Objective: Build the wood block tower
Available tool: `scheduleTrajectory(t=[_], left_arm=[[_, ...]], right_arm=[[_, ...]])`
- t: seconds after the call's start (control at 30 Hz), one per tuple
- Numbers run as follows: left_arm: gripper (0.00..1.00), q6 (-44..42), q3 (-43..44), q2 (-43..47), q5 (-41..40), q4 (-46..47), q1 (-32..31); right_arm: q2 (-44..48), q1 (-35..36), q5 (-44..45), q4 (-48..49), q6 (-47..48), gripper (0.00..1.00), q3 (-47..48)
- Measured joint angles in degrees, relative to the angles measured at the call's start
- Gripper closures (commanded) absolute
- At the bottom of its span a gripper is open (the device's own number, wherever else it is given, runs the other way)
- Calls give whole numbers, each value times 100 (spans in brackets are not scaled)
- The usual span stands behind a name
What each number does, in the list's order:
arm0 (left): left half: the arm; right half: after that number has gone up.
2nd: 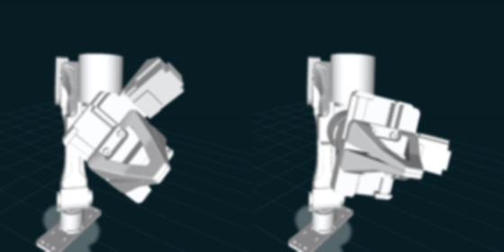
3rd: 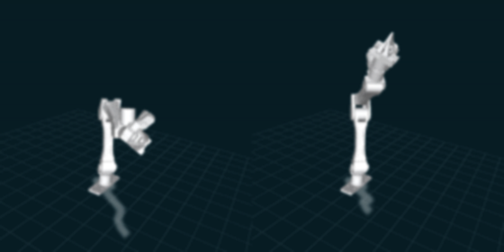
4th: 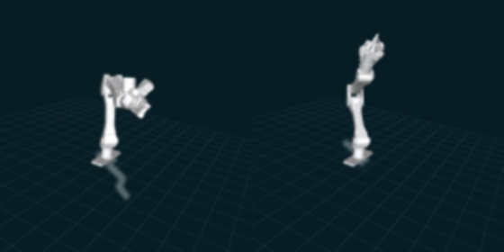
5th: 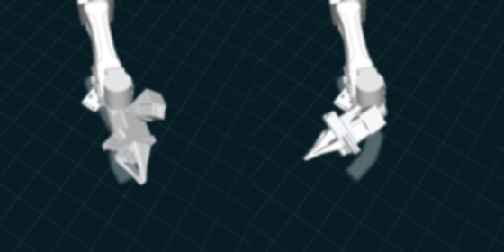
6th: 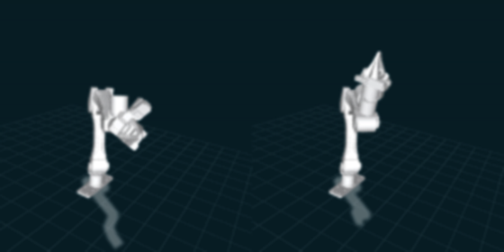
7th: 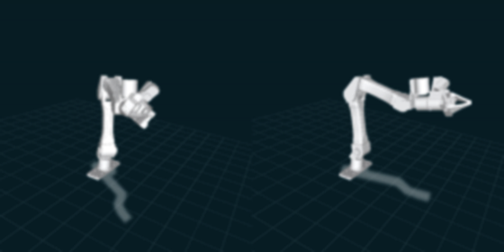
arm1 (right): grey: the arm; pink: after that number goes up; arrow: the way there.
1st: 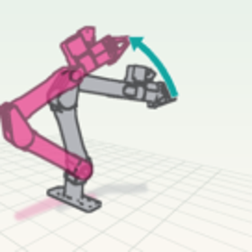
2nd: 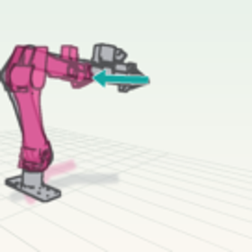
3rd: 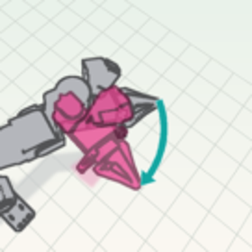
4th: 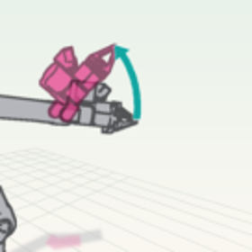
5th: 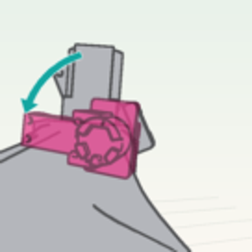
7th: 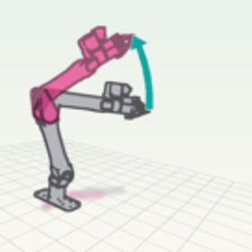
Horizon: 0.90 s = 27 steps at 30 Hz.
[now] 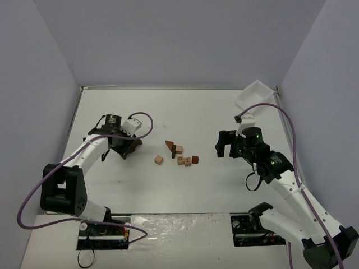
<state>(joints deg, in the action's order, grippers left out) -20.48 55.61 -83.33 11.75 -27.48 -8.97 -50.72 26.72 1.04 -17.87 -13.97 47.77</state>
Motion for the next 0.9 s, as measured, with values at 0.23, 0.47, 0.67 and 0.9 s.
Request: scheduleTrajectory(t=[0.23, 0.47, 0.67, 0.9], left_arm=[[99, -32, 0, -38, 7, 80, 7], [98, -37, 0, -137, 24, 126, 48], [98, -38, 0, -230, 28, 128, 48], [95, -44, 0, -249, 53, 153, 55]], right_arm=[[-6, 0, -2, 0, 19, 1, 0], [-19, 0, -4, 0, 19, 0, 0], [-41, 0, -2, 0, 19, 0, 0], [-44, 0, -2, 0, 19, 0, 0]])
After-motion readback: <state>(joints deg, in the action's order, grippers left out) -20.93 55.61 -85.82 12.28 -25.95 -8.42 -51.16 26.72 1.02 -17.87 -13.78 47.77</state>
